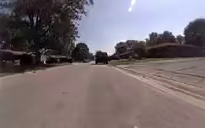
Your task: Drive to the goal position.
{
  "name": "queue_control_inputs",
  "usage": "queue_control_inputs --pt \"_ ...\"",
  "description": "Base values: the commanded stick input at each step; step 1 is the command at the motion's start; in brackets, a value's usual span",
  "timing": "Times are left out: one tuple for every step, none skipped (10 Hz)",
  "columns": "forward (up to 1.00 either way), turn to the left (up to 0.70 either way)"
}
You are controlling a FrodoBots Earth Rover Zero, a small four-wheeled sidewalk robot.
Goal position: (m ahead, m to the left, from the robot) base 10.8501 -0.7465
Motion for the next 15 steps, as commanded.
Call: queue_control_inputs --pt "0.00 0.00" --pt "0.00 0.00" --pt "0.00 0.00" --pt "0.00 0.00" --pt "0.00 0.00" --pt "0.02 0.00" --pt "0.25 0.00" --pt "0.48 0.00" --pt "0.50 0.00" --pt "0.50 0.00" --pt "0.50 0.00" --pt "0.50 0.00" --pt "0.50 0.00" --pt "0.50 0.00" --pt "0.50 0.00"
